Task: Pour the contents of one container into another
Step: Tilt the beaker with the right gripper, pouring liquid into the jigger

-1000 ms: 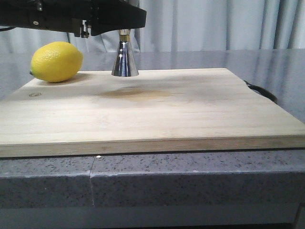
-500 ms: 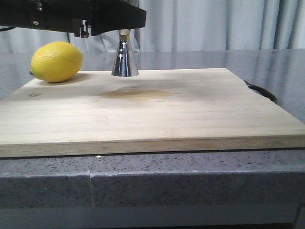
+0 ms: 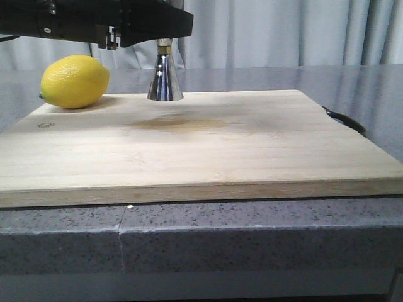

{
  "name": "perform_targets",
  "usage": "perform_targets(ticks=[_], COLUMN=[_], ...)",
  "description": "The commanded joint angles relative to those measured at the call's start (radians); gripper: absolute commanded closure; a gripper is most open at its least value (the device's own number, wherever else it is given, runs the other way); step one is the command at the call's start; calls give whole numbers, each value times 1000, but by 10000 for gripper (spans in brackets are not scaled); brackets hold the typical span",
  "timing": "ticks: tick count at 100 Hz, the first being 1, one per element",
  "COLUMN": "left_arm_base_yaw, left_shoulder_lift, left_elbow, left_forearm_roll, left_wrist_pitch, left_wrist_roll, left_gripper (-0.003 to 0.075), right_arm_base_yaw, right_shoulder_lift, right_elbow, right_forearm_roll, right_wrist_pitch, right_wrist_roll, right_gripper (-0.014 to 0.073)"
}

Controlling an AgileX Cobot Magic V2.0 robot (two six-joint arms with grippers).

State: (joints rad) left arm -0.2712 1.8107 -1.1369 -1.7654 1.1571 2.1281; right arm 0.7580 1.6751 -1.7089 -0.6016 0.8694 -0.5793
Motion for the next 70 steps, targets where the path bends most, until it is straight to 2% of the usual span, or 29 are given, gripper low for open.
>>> perform_targets(ticks=[1, 70], left_arm_base_yaw=[-6, -6], left_shoulder_lift=[-41, -41], left_elbow=[-31, -31], left_forearm_roll=[-99, -99], left_wrist_pitch=[88, 88], left_wrist_roll=[-10, -10], left_gripper=[482, 482], right_arm_base_yaw=[0, 0], right_shoulder_lift=[-43, -43], right_elbow=[-34, -34], right_forearm_roll=[-52, -52], right_wrist_pitch=[-55, -84], right_wrist_roll=[-27, -145], right_gripper=[302, 302])
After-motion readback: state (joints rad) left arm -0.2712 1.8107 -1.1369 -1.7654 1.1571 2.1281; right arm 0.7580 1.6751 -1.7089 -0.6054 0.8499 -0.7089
